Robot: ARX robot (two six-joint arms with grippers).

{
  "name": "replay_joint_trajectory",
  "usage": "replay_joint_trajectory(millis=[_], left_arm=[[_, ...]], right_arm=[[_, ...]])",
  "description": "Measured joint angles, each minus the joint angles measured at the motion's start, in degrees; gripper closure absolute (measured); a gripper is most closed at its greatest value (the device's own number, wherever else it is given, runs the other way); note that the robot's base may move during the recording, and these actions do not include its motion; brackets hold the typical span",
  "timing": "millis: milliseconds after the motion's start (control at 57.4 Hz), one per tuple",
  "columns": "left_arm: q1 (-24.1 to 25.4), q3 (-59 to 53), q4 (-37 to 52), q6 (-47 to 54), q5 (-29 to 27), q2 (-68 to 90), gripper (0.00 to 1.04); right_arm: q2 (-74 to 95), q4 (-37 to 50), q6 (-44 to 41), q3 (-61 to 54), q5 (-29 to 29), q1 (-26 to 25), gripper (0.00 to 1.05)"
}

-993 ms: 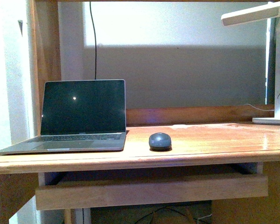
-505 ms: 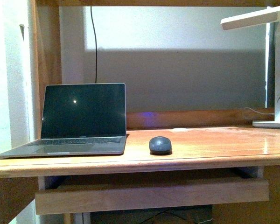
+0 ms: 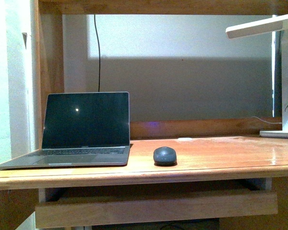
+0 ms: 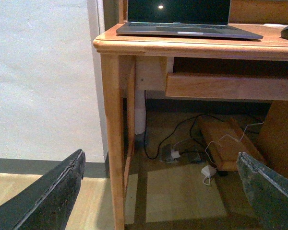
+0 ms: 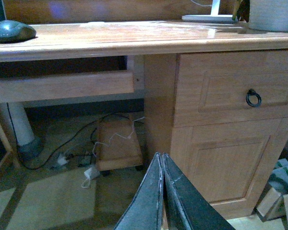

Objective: Place mouse

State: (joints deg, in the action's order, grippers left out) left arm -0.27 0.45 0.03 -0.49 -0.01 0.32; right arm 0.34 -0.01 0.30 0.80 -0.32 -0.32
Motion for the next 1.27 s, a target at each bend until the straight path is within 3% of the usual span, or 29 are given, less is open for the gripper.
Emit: replay_joint_trajectory(millis=[401, 540, 906, 1271], left_arm=[[0.0, 0.0, 0.0, 0.0, 0.0, 0.0, 0.08], [0.0, 0.0, 0.0, 0.0, 0.0, 0.0, 0.08], [0.0, 0.0, 0.0, 0.0, 0.0, 0.0, 0.08], [0.0, 0.0, 0.0, 0.0, 0.0, 0.0, 0.08]], right_arm=[[0.0, 0.0, -0.1, 0.0, 0.1, 0.1, 1.0], [0.0, 0.0, -0.1, 0.0, 0.1, 0.1, 0.65], [0.0, 0.0, -0.1, 0.0, 0.1, 0.1, 0.06], [0.0, 0.0, -0.1, 0.0, 0.1, 0.1, 0.07]])
